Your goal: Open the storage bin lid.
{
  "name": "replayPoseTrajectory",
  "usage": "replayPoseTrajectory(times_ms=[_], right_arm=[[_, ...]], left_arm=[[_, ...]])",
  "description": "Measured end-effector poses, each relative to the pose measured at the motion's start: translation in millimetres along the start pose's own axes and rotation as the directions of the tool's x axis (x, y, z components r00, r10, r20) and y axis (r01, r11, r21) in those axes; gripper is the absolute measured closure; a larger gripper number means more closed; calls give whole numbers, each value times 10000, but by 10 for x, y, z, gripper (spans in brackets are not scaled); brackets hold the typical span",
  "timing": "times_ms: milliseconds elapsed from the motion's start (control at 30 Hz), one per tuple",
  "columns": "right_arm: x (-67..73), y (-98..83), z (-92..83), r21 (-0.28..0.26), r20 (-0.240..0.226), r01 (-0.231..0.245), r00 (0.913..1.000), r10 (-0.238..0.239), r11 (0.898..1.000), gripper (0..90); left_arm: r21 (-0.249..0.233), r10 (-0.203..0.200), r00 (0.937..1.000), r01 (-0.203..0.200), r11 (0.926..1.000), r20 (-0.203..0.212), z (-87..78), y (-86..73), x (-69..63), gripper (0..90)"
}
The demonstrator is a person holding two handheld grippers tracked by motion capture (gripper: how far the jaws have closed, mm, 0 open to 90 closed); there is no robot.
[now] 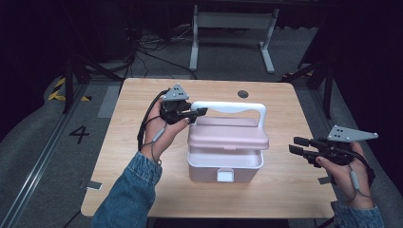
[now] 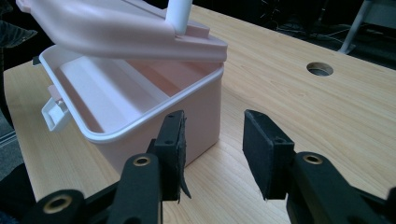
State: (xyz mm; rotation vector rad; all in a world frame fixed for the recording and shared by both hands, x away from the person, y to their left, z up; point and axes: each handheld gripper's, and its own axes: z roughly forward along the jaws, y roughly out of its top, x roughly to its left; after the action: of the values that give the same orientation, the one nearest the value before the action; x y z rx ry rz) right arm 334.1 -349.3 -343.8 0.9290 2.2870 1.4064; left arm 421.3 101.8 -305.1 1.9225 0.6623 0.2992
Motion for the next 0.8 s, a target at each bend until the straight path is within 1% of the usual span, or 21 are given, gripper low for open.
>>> replayPoseTrajectory(times_ms=[167,267,333,400,433,500,533,600,667,700,767,800], right_arm=[[6,5,0,-33,-48,9,10000,-10,10000,600],[20,17,-1,-126,-43,67,10000,-67,9999,606],[40,30,10,-145,-121,115,9999,-117,9998,608],[57,41,33,-199,-191,141,9997,-145,9997,612],[67,48,45,-241,-216,135,9997,-140,9996,617],[87,64,66,-304,-253,142,9996,-149,9994,629],[97,71,75,-327,-288,141,9995,-151,9994,637],[124,97,108,-421,-346,245,9991,-259,9988,666],[154,121,140,-529,-370,304,9988,-324,9981,727],[169,136,161,-621,-440,359,9983,-386,9974,794],[190,155,189,-650,-559,387,9975,-424,9971,874],[201,165,205,-717,-592,450,9970,-493,9964,899]], left_arm=[[-7,-132,9999,132,9999,-83,35,43,51,734],[-46,-350,9994,349,9994,-54,61,71,108,736],[-83,-474,9989,474,9988,-62,77,83,126,736],[-71,-499,9987,498,9987,-70,94,102,153,735],[-67,-592,9982,592,9982,-60,102,108,159,734],[-61,-557,9984,556,9984,-122,121,123,180,733],[-28,-509,9985,509,9987,-218,133,136,190,734],[86,-399,9988,402,9992,-276,151,162,210,736],[156,-413,9987,418,9990,-299,155,172,213,736],[185,-418,9985,425,9989,-361,166,183,221,737],[207,-416,9987,422,9989,-300,169,185,232,736],[154,-443,9986,448,9989,-300,173,184,244,737]])
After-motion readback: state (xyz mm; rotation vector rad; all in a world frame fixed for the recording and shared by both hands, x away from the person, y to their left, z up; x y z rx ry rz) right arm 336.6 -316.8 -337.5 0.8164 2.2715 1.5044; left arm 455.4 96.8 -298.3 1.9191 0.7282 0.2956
